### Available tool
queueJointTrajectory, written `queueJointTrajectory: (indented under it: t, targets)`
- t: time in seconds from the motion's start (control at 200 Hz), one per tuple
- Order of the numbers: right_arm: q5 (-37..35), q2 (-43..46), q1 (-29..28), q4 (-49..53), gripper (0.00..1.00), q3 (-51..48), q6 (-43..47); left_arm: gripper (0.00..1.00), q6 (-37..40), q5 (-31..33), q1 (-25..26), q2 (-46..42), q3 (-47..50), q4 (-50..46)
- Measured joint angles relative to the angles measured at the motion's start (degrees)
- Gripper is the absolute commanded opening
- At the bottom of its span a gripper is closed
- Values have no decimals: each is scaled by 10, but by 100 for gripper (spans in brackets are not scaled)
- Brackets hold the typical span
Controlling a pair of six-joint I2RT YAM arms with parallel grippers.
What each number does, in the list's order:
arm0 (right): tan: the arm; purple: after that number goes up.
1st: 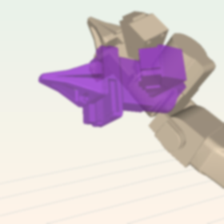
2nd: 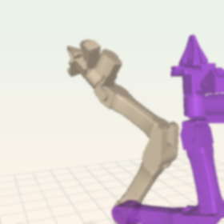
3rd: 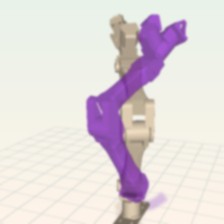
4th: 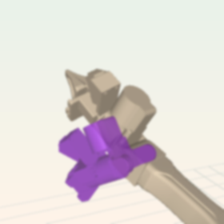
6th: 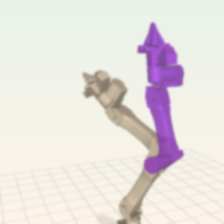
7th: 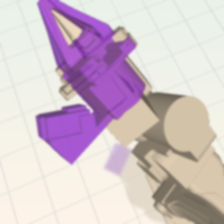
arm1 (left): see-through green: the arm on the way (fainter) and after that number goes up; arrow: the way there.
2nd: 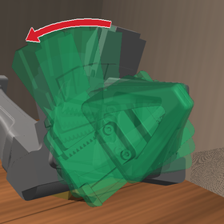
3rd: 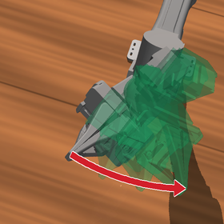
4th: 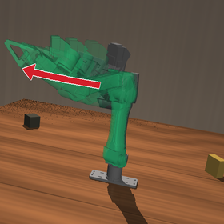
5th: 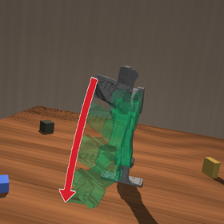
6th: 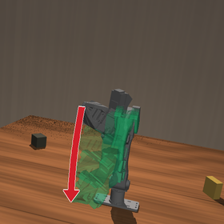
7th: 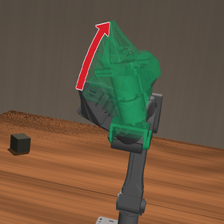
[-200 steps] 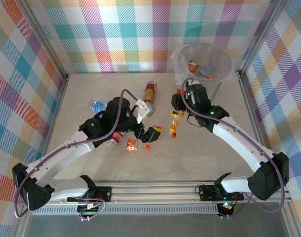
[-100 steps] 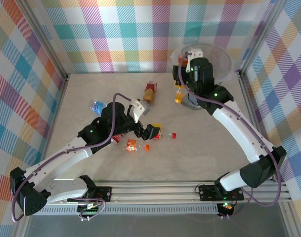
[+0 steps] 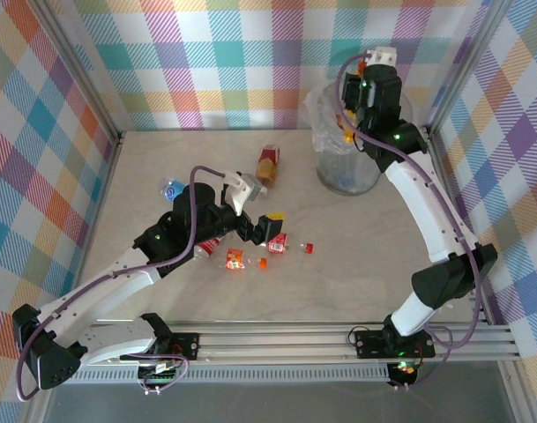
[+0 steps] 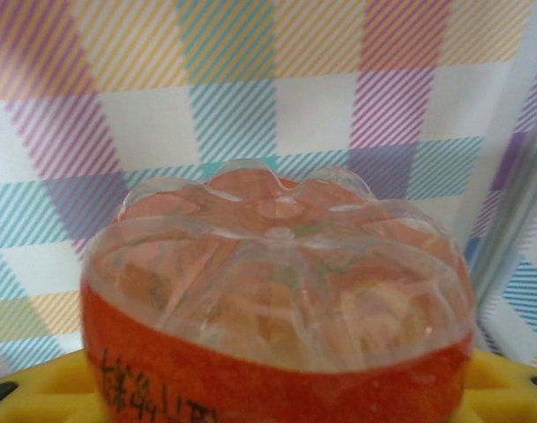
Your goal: Put the plastic bottles in the bin
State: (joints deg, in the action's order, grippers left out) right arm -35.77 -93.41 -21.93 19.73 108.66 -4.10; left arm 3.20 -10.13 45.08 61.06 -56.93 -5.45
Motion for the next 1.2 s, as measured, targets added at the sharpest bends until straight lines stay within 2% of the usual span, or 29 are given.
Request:
queueJointTrajectory:
  t: [0.295, 0.565, 0.89, 1.2]
  targets:
    - [-22, -62, 38, 14, 58, 81, 23, 100, 0, 2, 0, 5, 0, -3]
    - [-6, -145, 43, 52, 59, 141, 95, 100, 0, 2, 0, 5, 0, -4]
    - [55, -250, 43, 151, 62, 228, 187, 100, 2, 2, 0, 11, 0, -6]
    - [100, -272, 50, 219, 67, 242, 200, 100, 7, 2, 0, 12, 0, -7]
